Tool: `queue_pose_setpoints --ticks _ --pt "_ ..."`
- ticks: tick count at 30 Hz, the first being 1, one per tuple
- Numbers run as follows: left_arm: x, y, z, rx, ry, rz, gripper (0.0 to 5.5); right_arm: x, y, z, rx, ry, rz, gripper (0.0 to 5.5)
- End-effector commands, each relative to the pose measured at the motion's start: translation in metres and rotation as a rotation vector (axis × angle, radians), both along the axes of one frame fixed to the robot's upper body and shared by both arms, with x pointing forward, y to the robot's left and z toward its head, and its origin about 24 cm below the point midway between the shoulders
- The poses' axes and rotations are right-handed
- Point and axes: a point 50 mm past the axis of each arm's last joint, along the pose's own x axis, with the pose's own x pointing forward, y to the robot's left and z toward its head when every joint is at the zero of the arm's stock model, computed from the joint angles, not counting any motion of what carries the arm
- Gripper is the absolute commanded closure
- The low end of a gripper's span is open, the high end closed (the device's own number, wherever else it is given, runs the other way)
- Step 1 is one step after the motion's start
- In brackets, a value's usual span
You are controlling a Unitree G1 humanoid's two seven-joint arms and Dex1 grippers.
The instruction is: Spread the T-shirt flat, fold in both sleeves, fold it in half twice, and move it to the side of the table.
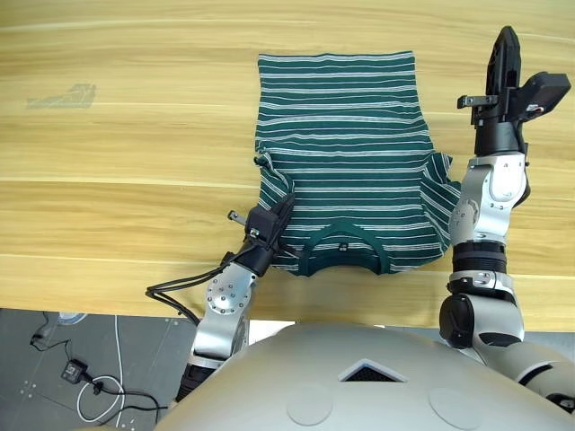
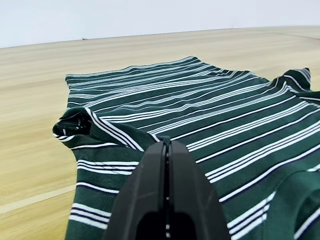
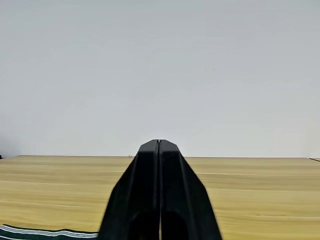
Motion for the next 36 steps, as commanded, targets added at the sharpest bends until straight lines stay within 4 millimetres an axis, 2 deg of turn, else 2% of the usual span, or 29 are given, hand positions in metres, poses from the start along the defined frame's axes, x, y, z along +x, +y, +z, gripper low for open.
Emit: queue_pose_setpoints --ticks 1,9,14,16,18,22,25,27,31,33,36 --pt "-0.006 -0.007 0.003 -0.025 -0.009 -0.072 5.19 0.000 0.002 -0.001 -0.004 0.005 0.009 5.50" --pt "-0.012 -0.012 -0.003 0.011 0.018 -0.146 3.94 0.000 0.002 -0.002 -0.003 0.003 0.010 5.50" --pt "-0.011 -0.011 -0.004 0.015 0.021 -0.141 3.82 0.001 0.003 -0.002 -0.002 0.006 0.014 5.50" --pt "-0.006 -0.010 0.006 -0.063 -0.009 -0.124 3.82 0.002 0.000 -0.001 0.020 0.008 0.016 5.50" --pt "0.004 -0.001 0.027 -0.193 -0.072 -0.066 3.82 -0.001 -0.012 0.002 0.119 0.028 0.040 5.50" --pt "0.025 0.050 0.074 -0.354 -0.242 0.150 3.82 -0.034 -0.054 0.006 0.306 0.109 0.122 5.50" --pt "0.023 0.091 0.114 -0.424 -0.404 0.312 3.82 -0.073 -0.098 0.005 0.348 0.232 0.173 5.50" --pt "0.017 0.106 0.125 -0.402 -0.445 0.382 3.82 -0.093 -0.119 0.001 0.424 0.323 0.216 5.50" --pt "0.013 0.119 0.126 -0.352 -0.442 0.485 3.82 -0.127 -0.129 -0.017 0.345 0.568 0.381 5.50" --pt "0.012 0.116 0.127 -0.351 -0.442 0.487 3.82 -0.133 -0.130 -0.021 0.320 0.622 0.440 5.50" --pt "0.013 0.114 0.121 -0.332 -0.422 0.497 3.77 -0.136 -0.119 -0.023 0.276 0.668 0.566 4.96"
